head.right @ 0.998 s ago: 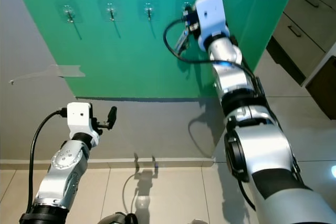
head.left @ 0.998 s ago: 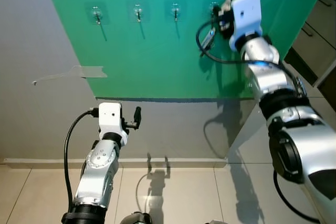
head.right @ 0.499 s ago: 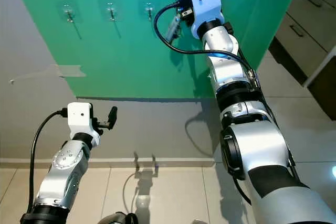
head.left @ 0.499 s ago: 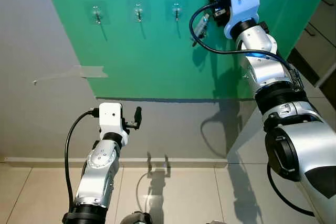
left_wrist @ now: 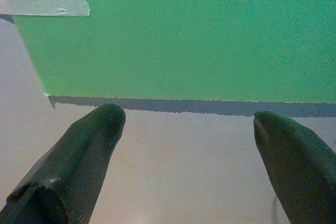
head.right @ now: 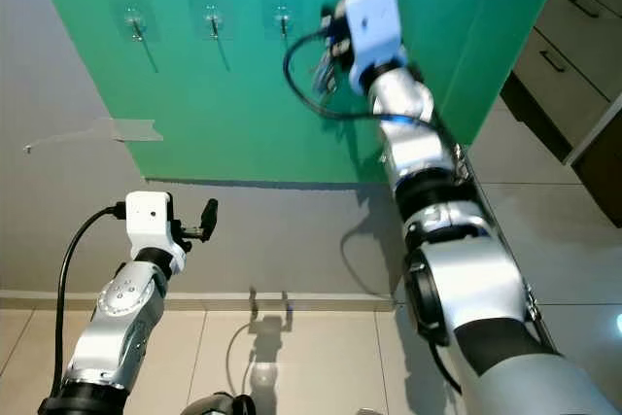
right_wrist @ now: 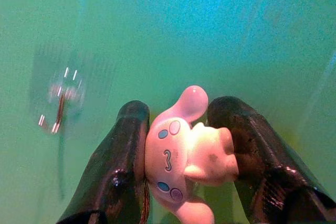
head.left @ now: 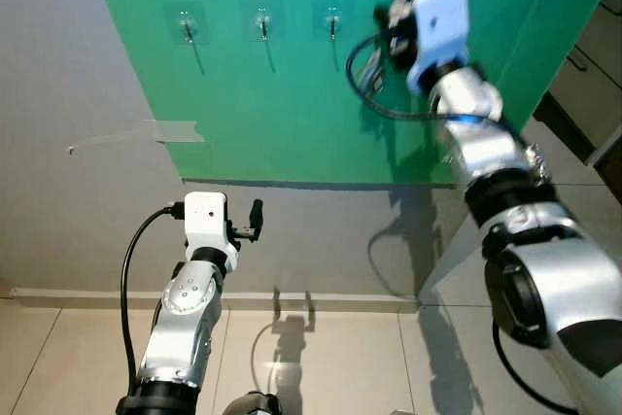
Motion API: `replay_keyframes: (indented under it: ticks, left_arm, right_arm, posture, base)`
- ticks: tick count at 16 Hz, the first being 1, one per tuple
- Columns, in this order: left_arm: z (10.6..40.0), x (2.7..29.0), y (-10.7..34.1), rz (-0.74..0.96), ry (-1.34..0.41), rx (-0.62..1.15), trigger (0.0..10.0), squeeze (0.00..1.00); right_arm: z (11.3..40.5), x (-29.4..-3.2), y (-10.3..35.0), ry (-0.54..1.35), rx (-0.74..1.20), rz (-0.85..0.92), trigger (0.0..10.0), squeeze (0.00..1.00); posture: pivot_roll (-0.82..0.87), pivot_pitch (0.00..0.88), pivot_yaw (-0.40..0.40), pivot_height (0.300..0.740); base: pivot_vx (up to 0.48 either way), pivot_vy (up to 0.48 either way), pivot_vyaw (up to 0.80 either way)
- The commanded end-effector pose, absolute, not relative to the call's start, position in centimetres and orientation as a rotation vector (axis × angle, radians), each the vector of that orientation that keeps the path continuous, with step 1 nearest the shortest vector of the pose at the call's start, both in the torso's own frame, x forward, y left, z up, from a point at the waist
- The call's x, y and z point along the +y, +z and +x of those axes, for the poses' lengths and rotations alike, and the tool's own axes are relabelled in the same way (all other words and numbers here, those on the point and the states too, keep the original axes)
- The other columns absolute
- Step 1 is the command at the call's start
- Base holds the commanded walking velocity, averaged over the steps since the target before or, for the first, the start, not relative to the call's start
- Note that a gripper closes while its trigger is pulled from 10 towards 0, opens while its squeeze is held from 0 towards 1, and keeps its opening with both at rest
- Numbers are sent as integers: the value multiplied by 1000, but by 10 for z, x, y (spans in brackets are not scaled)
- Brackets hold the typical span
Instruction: Hang keys on a hook
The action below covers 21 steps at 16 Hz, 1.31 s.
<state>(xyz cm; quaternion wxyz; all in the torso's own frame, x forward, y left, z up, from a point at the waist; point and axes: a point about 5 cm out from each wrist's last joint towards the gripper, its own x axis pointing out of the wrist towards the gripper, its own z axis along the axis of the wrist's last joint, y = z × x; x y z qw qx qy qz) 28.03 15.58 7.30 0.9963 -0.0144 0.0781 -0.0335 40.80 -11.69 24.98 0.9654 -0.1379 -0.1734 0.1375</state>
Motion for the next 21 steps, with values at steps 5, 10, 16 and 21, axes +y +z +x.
replay_keyframes:
  ticks: [5,10,16,21]
  left_arm:
    - [278,157,74,-19,-59,157,10000,0]
    - [279,156,75,-18,-59,156,10000,0]
    - [283,154,75,-18,-76,159,10000,0]
    - [282,152,75,-19,-80,159,10000,0]
  right_arm:
    - [409,-120,238,252,-304,-301,10000,0]
    - [407,-116,266,261,-420,-310,10000,0]
    - [408,-135,280,192,-453,-315,10000,0]
    - [410,-144,274,153,-414,-317,10000,0]
  posture:
    - [-12,0,22,740]
    - [-22,0,27,740]
    - [-40,0,40,740]
    - [-37,0,34,740]
  base:
    - [0,0,0]
    - [0,0,0]
    - [0,0,0]
    - [0,0,0]
